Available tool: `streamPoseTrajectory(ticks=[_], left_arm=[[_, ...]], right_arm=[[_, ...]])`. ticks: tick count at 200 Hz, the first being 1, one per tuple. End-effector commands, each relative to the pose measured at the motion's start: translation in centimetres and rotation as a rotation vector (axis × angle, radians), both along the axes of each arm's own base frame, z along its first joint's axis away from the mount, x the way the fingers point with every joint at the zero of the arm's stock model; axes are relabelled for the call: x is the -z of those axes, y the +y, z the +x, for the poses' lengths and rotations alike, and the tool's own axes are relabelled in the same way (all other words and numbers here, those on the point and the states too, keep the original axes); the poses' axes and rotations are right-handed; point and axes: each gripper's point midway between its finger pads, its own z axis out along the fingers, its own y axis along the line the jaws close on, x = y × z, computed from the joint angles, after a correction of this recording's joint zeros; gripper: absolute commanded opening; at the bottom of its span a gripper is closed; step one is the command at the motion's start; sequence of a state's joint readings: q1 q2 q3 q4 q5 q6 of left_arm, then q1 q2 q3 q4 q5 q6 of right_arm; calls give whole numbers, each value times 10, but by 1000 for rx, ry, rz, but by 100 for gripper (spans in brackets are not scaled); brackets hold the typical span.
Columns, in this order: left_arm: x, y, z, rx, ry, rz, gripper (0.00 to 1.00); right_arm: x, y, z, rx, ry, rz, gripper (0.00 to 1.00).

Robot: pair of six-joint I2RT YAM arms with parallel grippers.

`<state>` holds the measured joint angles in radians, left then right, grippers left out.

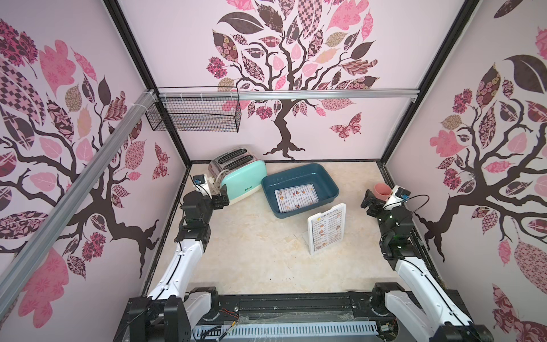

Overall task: Replace the menus in the menu holders
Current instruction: Adjust the menu holder at the center of the board.

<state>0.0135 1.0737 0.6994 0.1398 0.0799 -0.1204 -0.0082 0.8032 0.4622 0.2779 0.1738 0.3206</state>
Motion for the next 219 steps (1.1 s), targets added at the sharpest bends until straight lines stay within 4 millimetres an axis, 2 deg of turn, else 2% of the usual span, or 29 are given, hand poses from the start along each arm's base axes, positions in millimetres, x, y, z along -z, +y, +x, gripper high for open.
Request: streamPoseTrajectory(ticks=[1, 11, 24, 55, 67, 91, 127, 168, 185, 219], left_arm=[[5, -54, -9, 183, 130, -99, 93], [-7, -79, -9, 251, 129, -118, 92], [-22, -110, -10, 324, 132, -154, 90], [-49, -188, -30, 535, 167, -168, 89], [-52, -216, -43, 633, 210, -173, 87], [-54, -253, -65, 747, 296, -165, 84], [-57, -302, -90, 833, 393, -218, 80], [-39, -344, -113, 916, 528, -206, 72], [-27, -354, -118, 920, 593, -182, 68], [-17, -360, -111, 897, 640, -157, 66]], right_arm=[[40, -11, -26, 113, 230, 165, 100], [42, -12, -34, 147, 294, 228, 100], [55, -8, -48, 177, 424, 307, 100], [99, 18, -85, 160, 789, 445, 100], [110, 25, -94, 144, 863, 467, 100], [121, 33, -101, 116, 928, 485, 100], [133, 60, -100, -31, 992, 515, 100], [137, 92, -94, -152, 989, 535, 100], [134, 103, -88, -184, 961, 558, 100], [128, 108, -76, -212, 911, 577, 100]])
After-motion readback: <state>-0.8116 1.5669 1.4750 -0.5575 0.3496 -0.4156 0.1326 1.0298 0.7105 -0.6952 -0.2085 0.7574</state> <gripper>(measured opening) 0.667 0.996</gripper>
